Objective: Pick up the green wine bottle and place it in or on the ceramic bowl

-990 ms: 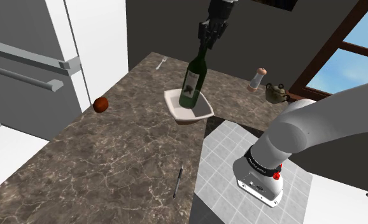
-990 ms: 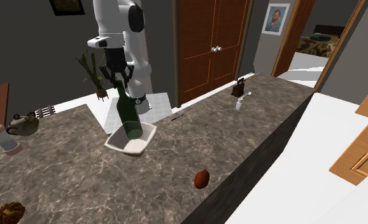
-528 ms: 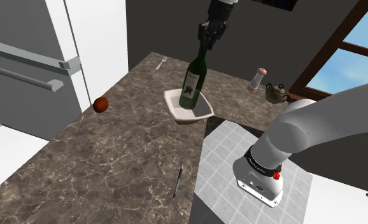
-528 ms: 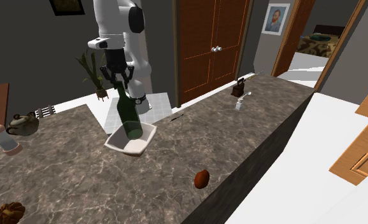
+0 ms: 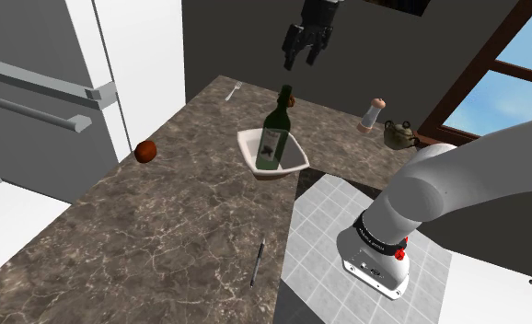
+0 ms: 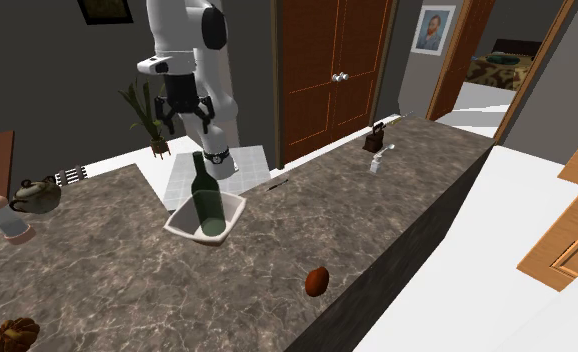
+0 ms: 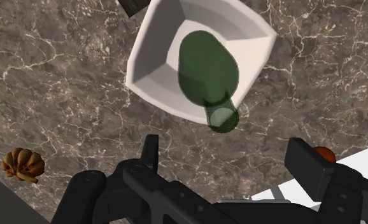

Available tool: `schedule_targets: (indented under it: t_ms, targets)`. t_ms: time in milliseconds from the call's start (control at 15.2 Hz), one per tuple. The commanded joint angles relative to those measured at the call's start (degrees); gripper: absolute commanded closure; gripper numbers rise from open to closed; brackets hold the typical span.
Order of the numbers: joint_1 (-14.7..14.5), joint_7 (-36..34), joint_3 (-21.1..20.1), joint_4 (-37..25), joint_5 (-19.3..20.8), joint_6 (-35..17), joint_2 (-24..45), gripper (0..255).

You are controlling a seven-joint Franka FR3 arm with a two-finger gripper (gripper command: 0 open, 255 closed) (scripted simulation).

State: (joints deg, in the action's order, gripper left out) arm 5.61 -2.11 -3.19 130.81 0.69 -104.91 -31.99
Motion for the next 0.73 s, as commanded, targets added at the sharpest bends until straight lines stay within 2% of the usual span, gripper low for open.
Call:
schedule_targets:
  t_ms: [0,132,660]
  targets:
    - [0.0,0.0,0.0,-2.8,0.0,3.0,-0.2,0]
    - [0.0,0.1,0.0,-6.4,0.0,6.4,-0.1,0]
    - [0.0,0.1,0.0,-6.4,0.0,6.4,-0.1,0]
